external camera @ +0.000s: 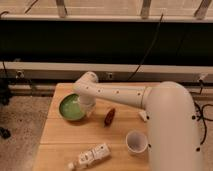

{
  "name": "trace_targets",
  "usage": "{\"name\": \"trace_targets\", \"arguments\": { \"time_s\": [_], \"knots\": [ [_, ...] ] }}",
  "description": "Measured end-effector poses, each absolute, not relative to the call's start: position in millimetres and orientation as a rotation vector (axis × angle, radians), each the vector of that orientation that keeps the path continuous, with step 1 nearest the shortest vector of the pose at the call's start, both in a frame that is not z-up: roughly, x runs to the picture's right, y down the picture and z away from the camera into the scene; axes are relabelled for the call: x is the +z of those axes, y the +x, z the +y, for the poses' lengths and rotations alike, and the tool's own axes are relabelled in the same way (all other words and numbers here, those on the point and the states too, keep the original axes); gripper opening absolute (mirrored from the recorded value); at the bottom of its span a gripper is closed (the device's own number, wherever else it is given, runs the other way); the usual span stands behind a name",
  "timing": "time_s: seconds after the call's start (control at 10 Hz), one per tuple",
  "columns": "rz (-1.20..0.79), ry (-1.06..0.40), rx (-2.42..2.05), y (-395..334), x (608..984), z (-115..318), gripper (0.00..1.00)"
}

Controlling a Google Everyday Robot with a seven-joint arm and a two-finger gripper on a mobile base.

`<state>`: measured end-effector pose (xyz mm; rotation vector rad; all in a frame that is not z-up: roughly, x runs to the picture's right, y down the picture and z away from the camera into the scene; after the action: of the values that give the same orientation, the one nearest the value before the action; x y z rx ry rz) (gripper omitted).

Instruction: Drag the ceramic bowl in a circle

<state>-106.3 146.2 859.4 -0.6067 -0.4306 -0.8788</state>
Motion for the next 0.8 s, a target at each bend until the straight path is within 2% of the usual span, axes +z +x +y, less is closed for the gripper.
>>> {"name": "trace_targets", "arguments": {
  "time_s": [0.8],
  "knots": [
    [-0.433, -0.595, -0.842, -100.1, 865.0, 136.2, 0.01]
  ]
}}
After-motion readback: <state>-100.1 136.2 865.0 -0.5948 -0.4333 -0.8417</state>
